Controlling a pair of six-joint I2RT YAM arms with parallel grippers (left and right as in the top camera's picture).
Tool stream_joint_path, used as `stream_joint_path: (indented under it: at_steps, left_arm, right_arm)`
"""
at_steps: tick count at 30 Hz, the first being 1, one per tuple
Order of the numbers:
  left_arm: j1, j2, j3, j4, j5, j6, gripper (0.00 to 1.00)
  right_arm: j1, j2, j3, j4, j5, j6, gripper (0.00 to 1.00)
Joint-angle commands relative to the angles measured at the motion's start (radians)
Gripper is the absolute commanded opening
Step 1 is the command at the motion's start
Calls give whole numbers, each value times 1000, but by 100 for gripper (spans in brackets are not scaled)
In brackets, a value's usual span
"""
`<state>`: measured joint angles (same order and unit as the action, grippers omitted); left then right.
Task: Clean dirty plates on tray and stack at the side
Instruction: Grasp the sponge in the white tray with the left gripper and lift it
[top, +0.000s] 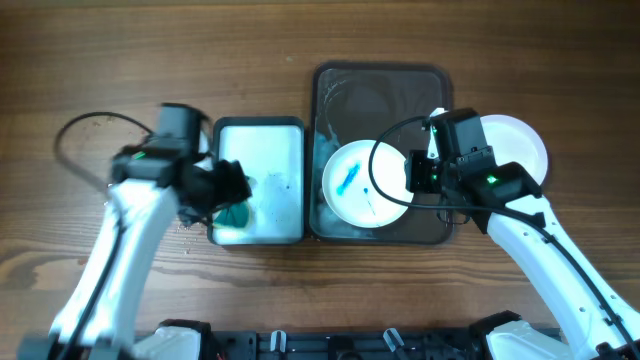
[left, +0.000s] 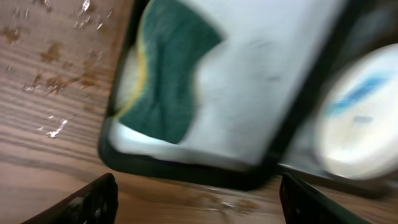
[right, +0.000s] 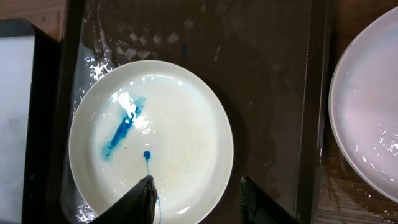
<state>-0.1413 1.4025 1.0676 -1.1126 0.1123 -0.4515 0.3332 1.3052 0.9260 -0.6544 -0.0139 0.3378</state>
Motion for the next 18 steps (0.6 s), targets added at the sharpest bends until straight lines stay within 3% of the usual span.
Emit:
stream_joint_path:
  at_steps: [1, 4, 6, 8, 12, 18]
  left_arm:
    - [-34, 167, -29, 69, -203, -85, 71]
    - [-30, 266, -29, 201, -209, -81, 64]
    - [-34, 325, -29, 282, -180, -75, 52]
    - [-48, 375, -29, 337, -100, -22, 34]
    - [-60, 392, -29, 359, -102, -9, 4]
    - [-58, 343, 41, 250, -70, 34, 4]
  right_arm:
    - [0, 0, 5, -7, 5, -13, 44]
    - [0, 0, 5, -9, -27, -12, 45]
    - [0, 0, 5, -9, -36, 4, 45]
    - [0, 0, 5, -11, -48, 14, 44]
    - [0, 0, 5, -13, -51, 14, 43]
    - [0, 0, 5, -26, -51, 14, 43]
